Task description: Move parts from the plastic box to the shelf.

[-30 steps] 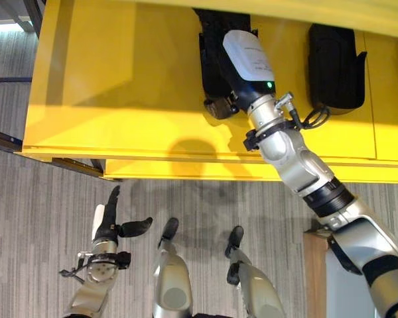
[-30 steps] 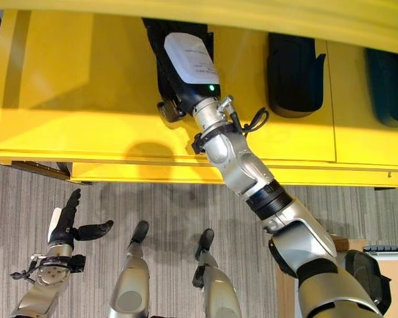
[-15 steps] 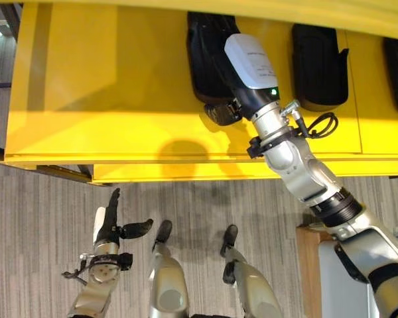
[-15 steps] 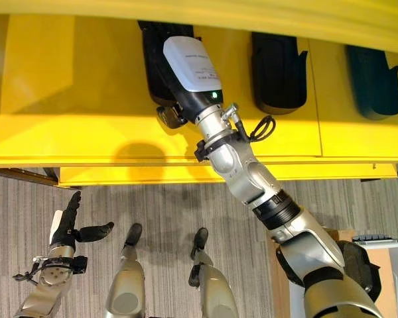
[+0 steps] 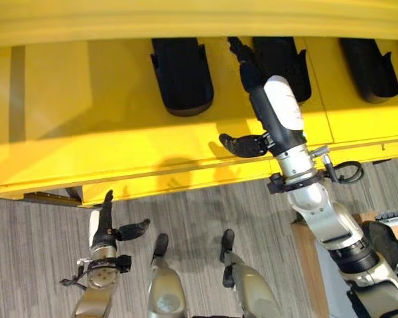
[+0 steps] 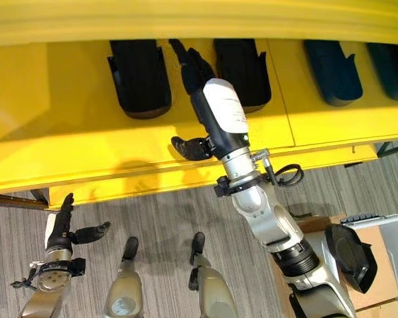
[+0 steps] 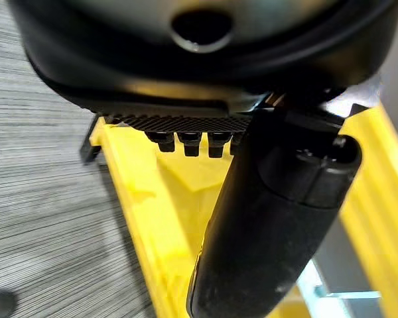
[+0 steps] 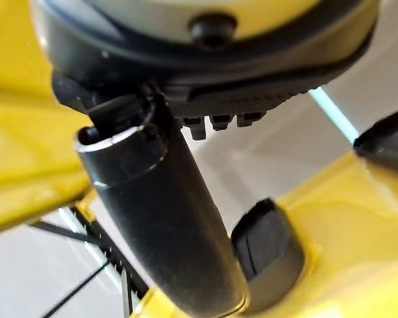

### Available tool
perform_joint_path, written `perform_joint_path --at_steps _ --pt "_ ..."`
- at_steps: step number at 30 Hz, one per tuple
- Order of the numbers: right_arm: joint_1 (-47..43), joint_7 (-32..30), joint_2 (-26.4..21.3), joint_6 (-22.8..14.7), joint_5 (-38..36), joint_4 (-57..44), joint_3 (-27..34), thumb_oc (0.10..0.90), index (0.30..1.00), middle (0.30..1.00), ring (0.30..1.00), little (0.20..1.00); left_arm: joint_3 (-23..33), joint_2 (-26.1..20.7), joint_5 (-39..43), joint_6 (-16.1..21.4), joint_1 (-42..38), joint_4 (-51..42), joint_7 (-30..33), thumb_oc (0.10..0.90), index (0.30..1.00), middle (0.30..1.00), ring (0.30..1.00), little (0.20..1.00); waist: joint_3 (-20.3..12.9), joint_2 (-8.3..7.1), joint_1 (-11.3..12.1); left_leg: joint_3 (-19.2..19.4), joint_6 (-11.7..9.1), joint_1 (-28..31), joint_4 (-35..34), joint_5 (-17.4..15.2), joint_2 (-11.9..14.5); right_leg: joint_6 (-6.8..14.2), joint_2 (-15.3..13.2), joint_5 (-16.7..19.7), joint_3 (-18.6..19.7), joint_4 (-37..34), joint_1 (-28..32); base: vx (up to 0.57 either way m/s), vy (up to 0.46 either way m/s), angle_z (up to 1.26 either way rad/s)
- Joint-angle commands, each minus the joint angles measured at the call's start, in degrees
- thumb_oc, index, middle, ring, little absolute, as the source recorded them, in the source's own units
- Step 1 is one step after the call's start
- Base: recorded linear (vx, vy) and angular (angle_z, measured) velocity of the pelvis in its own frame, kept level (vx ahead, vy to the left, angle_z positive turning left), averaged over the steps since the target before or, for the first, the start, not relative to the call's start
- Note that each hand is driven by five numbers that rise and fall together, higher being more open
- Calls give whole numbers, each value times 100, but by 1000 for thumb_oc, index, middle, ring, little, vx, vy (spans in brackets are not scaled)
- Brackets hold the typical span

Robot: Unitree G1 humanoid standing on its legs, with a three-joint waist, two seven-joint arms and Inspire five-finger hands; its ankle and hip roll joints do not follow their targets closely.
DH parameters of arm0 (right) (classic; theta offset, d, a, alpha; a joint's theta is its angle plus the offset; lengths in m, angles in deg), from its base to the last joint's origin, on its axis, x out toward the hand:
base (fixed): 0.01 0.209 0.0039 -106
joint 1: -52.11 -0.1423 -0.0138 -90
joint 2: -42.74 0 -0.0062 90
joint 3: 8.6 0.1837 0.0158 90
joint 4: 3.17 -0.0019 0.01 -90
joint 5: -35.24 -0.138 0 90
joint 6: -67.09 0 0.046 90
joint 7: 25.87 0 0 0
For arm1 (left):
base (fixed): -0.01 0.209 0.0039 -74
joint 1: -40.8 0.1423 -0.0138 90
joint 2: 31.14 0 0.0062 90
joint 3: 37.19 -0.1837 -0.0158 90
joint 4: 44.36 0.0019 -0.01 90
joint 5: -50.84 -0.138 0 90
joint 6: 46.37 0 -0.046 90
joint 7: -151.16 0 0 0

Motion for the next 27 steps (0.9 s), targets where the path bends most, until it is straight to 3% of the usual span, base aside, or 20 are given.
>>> perform_joint_path --at_steps 1,11,27 --pt "-91 -121 -44 -552 -221 -543 226 900 1000 1000 1000 1000 100 -361 -280 419 524 -418 210 900 1000 1000 1000 1000 -1167 -84 -36 137 350 168 -278 108 79 616 -578 -527 168 546 7 0 0 0" --pt "1306 3 -208 -795 -499 -666 839 900 1000 1000 1000 1000 434 -313 -503 679 885 -1088 167 900 1000 1000 1000 1000 -1690 93 -217 235 322 319 -289 47 77 624 -568 -427 73 165 332 16 -1 0" --pt "2029 26 -172 -884 -463 -778 1122 900 1000 1000 1000 1000 658 -403 -795 867 933 -2174 274 900 1000 1000 1000 1000 -1975 171 -318 353 387 545 -289 -86 42 643 -565 -460 105 110 509 14 9 -1"
